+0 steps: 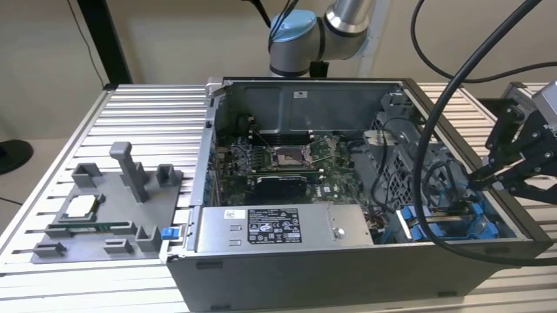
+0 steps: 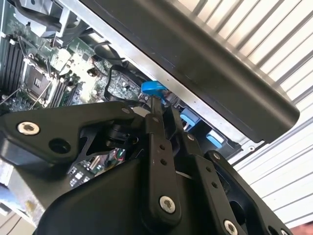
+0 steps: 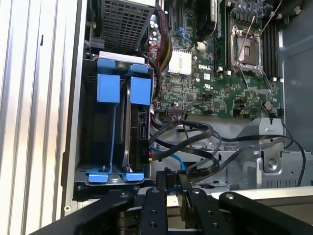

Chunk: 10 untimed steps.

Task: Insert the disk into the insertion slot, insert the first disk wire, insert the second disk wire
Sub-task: 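Insert the second disk wire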

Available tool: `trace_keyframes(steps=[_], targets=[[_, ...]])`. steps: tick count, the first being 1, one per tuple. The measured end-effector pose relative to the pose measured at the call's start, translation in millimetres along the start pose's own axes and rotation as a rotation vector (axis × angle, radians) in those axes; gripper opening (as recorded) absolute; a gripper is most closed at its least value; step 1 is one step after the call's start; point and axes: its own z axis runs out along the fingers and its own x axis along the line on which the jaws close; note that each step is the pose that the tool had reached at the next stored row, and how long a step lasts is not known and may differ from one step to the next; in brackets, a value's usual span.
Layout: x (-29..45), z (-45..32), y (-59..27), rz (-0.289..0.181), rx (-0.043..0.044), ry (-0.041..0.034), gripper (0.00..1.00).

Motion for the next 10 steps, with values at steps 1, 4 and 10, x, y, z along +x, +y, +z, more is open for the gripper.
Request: trace_keyframes(steps=[1, 4, 10], targets=[[0.0, 0.1, 0.0, 0.0, 0.0, -0.001, 0.0], [0.0, 0.1, 0.0, 0.0, 0.0001, -0.0023, 0.0], [0.1, 0.2, 0.0, 0.0, 0.0001, -0.0022, 0.0]])
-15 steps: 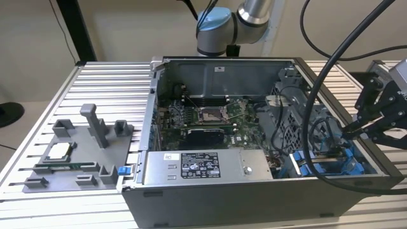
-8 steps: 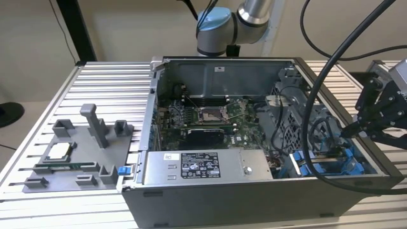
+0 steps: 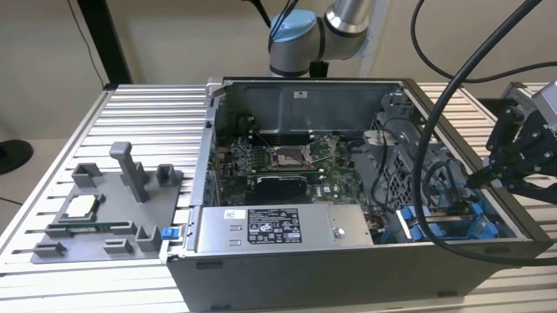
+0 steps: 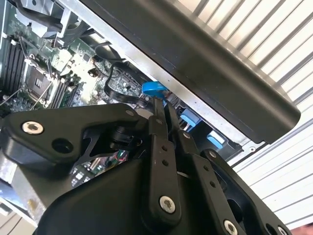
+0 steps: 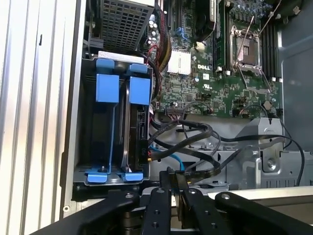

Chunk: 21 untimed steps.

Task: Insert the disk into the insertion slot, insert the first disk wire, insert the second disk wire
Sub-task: 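Insert the second disk wire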

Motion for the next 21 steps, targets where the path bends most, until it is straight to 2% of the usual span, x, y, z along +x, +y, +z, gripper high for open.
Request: trace_keyframes(steps=[5, 9, 21], targets=[[-0.1, -0.3, 0.0, 0.0, 0.0, -0.0001, 0.0], [-1.6, -4.7, 1.2, 0.0, 0.0, -0.0001, 0.0], [-10.5, -32.2, 8.1, 0.0, 0.0, 0.0, 0.0]])
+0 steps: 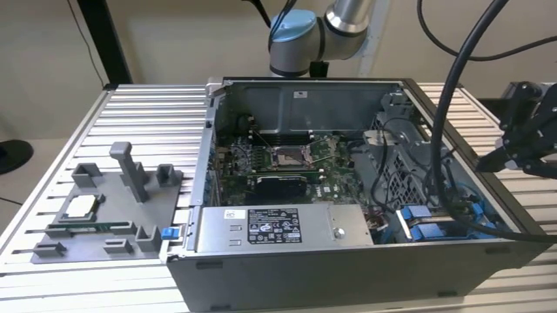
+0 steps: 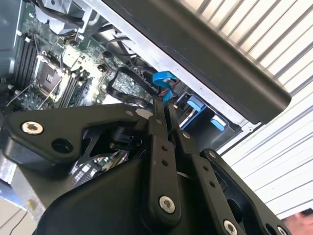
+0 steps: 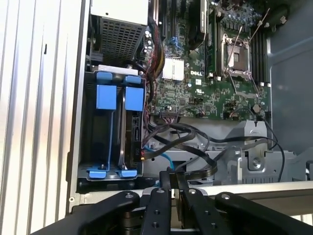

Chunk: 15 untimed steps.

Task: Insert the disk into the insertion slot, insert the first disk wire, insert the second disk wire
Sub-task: 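Insert the second disk wire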

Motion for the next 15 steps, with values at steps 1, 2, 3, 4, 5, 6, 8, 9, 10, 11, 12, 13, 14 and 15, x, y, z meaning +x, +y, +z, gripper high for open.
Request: trace_keyframes(steps=[1, 2, 3, 4, 5, 6, 8, 9, 10, 11, 12, 13, 14, 15], targets=[[-0.8, -2.3, 0.6, 0.0, 0.0, 0.0, 0.0], [-1.5, -4.7, 1.3, 0.0, 0.0, 0.0, 0.0], [-2.2, -6.8, 1.9, 0.0, 0.0, 0.0001, 0.0], [-2.8, -8.7, 2.5, 0.0, 0.0, 0.0, 0.0], [-3.4, -10.7, 3.2, 0.0, 0.0, -0.0001, 0.0], [-4.0, -12.3, 3.7, 0.0, 0.0, -0.0001, 0.0], [-4.9, -14.9, 4.8, 0.0, 0.0, 0.0, 0.0], [-5.1, -15.7, 5.4, 0.0, 0.0, 0.0, 0.0], [-5.4, -16.4, 6.0, 0.0, 0.0, 0.0001, 0.0], [-5.5, -16.4, 6.7, 0.0, 0.0, -0.0002, 0.0], [-5.5, -16.3, 7.6, 0.0, 0.0, -0.0002, 0.0], [-5.5, -16.2, 8.7, 0.0, 0.0001, 0.0001, 0.0], [-5.5, -15.9, 10.2, 0.0, 0.0007, 0.0, 0.0], [-5.4, -15.5, 12.4, -0.001, 0.0025, 0.0001, 0.0]])
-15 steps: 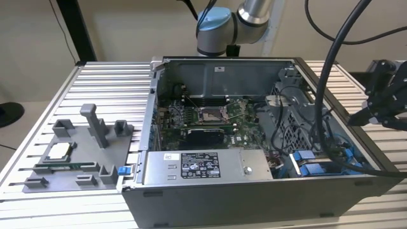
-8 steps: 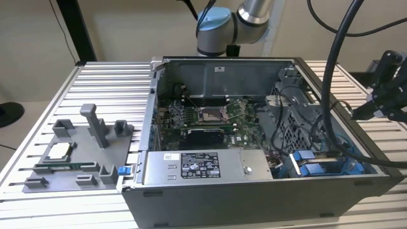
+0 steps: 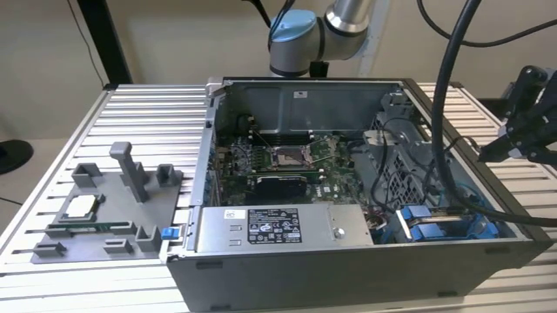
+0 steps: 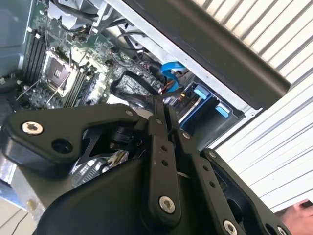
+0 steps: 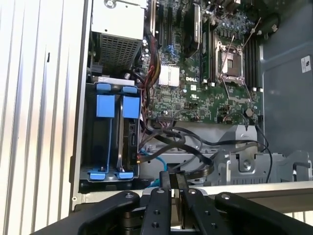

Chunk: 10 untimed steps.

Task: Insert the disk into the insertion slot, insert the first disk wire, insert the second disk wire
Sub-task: 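Insert the second disk wire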

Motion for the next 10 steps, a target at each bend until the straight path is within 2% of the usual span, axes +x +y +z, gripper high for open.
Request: trace_keyframes(steps=[4, 10], targets=[[0.0, 1.4, 8.3, -0.002, 0.0059, 0.0005, 0.0], [0.0, 2.9, 17.1, -0.004, 0.0073, 0.0007, 0.0]])
